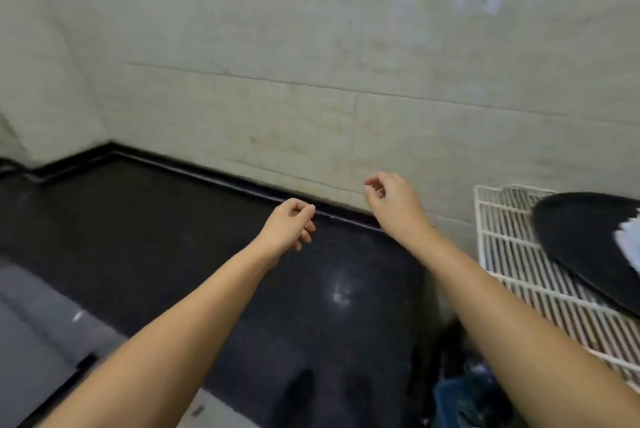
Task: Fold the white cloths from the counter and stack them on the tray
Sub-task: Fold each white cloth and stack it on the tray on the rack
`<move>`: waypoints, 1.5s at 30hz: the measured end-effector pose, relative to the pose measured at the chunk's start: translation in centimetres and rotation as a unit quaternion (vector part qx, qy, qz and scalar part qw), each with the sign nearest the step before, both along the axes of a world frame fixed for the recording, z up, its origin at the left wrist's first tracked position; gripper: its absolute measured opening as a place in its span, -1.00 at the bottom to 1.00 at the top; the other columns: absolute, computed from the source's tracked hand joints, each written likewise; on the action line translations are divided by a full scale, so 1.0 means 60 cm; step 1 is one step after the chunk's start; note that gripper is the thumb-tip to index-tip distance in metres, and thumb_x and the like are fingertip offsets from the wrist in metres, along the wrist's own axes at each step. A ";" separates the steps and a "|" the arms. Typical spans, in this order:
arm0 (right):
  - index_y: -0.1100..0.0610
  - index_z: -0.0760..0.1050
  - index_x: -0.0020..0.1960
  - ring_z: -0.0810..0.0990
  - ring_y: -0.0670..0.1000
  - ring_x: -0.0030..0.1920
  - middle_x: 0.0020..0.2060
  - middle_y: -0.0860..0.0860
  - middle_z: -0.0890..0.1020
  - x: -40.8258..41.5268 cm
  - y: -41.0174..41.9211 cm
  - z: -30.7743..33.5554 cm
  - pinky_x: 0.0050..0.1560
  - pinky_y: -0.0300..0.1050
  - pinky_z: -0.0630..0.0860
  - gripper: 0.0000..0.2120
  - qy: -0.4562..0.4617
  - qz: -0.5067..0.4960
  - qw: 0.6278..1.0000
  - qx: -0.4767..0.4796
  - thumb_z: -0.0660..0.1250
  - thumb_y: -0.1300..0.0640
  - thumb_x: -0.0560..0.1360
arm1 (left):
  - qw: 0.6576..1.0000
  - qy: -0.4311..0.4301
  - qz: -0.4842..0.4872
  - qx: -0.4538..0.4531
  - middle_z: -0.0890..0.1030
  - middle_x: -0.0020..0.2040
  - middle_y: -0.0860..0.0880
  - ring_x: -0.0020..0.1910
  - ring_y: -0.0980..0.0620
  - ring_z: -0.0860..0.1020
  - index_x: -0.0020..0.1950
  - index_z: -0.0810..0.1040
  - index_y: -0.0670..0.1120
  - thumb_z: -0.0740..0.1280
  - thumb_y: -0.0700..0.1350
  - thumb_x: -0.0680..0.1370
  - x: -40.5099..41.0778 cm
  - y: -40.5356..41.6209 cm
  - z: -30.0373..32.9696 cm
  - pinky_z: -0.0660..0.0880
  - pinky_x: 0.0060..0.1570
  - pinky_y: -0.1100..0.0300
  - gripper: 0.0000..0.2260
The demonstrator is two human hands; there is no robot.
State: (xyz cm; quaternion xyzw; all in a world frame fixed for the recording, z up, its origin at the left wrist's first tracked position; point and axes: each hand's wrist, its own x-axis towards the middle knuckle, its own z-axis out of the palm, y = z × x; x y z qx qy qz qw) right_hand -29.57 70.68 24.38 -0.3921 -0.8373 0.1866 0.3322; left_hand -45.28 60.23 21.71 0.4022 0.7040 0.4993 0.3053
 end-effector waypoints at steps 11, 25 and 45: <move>0.06 0.48 0.17 0.50 0.06 0.14 0.11 0.02 0.51 -0.571 -0.398 -0.170 0.13 0.00 0.41 -0.74 -0.167 0.271 0.948 0.002 0.12 -0.01 0.60 | 0.940 0.130 0.281 -0.143 0.59 -0.19 -0.06 -0.18 -0.02 0.54 -0.08 0.47 -0.08 0.22 -0.07 0.60 -0.467 -0.530 -0.110 0.44 -0.13 0.14 -0.88; 0.05 0.36 0.34 0.38 0.07 0.29 0.28 0.02 0.43 -1.022 -0.555 -0.315 0.23 0.01 0.33 -0.67 -0.287 0.427 0.854 0.083 0.08 -0.01 0.62 | 0.887 0.183 0.314 -0.287 0.57 0.02 -0.08 0.03 -0.06 0.52 0.05 0.50 -0.11 0.21 -0.04 0.59 -0.824 -0.679 -0.245 0.43 -0.02 0.11 -0.82; 0.01 0.36 0.32 0.39 0.04 0.27 0.26 -0.01 0.42 -1.746 -0.607 -0.360 0.24 -0.02 0.35 -0.69 -0.319 0.484 0.811 0.078 0.10 0.00 0.61 | 0.847 0.242 0.315 -0.352 0.51 0.13 -0.07 0.15 -0.09 0.47 0.17 0.47 -0.06 0.14 -0.15 0.59 -1.544 -0.717 -0.291 0.42 0.12 0.01 -0.79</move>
